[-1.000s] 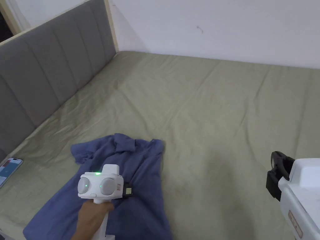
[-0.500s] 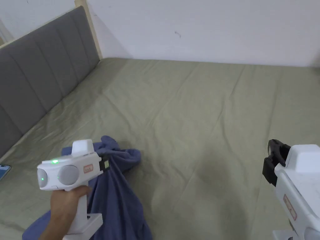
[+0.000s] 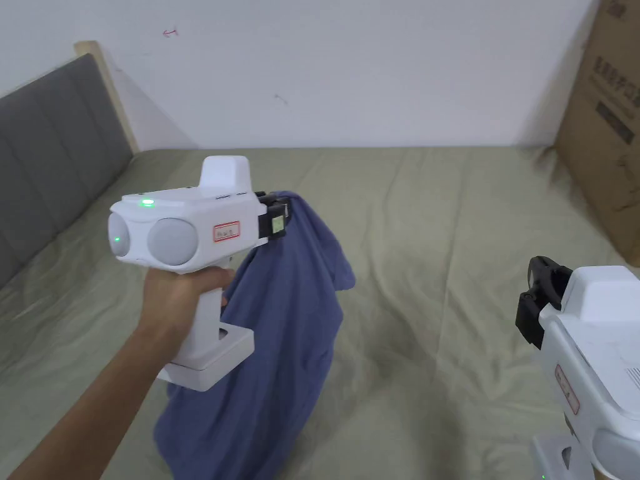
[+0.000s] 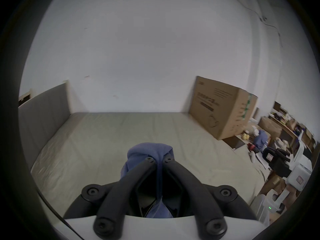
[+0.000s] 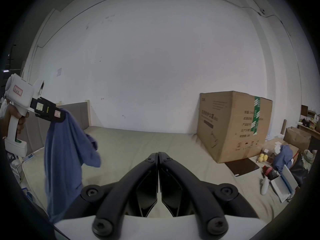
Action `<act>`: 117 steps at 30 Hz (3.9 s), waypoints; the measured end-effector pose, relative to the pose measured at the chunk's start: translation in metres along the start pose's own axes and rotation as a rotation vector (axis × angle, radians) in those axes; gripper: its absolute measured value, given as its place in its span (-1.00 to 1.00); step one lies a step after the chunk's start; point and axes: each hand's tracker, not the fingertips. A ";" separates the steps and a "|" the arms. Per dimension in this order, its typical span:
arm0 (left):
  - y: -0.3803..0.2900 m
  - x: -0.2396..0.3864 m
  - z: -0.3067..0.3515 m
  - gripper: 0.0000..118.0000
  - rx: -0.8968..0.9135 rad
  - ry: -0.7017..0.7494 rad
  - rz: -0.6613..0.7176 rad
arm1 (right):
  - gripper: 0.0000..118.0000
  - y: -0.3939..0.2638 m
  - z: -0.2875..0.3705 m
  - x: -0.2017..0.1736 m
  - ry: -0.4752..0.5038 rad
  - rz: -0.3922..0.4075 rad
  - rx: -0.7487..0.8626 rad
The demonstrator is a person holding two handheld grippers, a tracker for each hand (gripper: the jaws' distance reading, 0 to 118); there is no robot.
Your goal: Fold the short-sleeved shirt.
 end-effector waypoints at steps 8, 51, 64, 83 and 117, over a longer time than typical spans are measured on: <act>-0.011 0.106 -0.072 -1.00 -0.093 -0.214 -0.017 | -1.00 -0.002 0.033 0.054 -0.125 0.003 0.013; -0.080 0.077 0.030 0.60 0.305 0.223 -0.102 | -1.00 0.008 0.054 0.047 -0.150 -0.032 0.028; -0.098 0.042 0.054 -1.00 0.282 0.323 -0.116 | -1.00 0.011 0.050 0.034 -0.117 -0.024 0.043; -0.247 -0.004 -0.001 -1.00 -0.460 0.279 0.255 | -1.00 -0.008 0.042 0.037 -0.103 -0.008 -0.029; -0.252 0.008 0.003 -1.00 -0.405 0.211 0.183 | 0.59 -0.125 -0.097 0.060 -0.069 0.018 -0.534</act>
